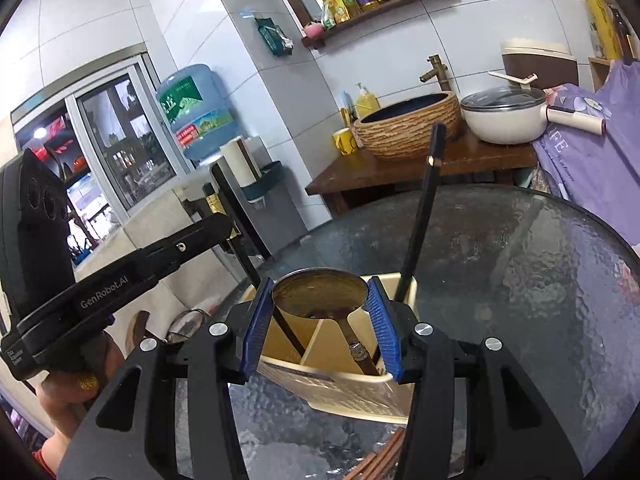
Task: Organize utensils
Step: 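Lower the spoon into the holder with the right tool while the left tool lowers the chopstick in, both opening, then move both tools down to the pile of brown wooden chopsticks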
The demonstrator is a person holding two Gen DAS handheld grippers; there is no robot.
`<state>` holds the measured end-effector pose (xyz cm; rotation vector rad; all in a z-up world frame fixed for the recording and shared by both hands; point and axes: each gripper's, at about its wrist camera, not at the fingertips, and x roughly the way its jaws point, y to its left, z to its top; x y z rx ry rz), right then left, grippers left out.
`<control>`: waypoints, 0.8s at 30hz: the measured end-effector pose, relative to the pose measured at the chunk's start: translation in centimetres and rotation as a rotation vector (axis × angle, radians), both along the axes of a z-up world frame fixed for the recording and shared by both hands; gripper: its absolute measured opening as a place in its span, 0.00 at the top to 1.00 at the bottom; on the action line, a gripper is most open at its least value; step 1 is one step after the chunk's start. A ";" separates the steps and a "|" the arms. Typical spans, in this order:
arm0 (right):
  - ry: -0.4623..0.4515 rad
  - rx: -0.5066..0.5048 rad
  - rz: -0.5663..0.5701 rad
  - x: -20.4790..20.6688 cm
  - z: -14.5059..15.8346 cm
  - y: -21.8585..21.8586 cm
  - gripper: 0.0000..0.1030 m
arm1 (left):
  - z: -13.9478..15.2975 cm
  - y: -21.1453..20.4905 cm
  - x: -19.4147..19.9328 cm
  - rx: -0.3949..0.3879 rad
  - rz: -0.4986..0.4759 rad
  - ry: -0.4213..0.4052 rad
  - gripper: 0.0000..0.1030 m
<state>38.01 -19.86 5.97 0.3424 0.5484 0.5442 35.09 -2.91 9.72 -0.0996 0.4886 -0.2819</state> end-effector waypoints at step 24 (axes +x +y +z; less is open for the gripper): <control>-0.080 -0.130 -0.096 -8.2 0.6 -2.7 0.29 | -0.2 1.7 -10.0 -0.021 -0.050 -0.079 0.33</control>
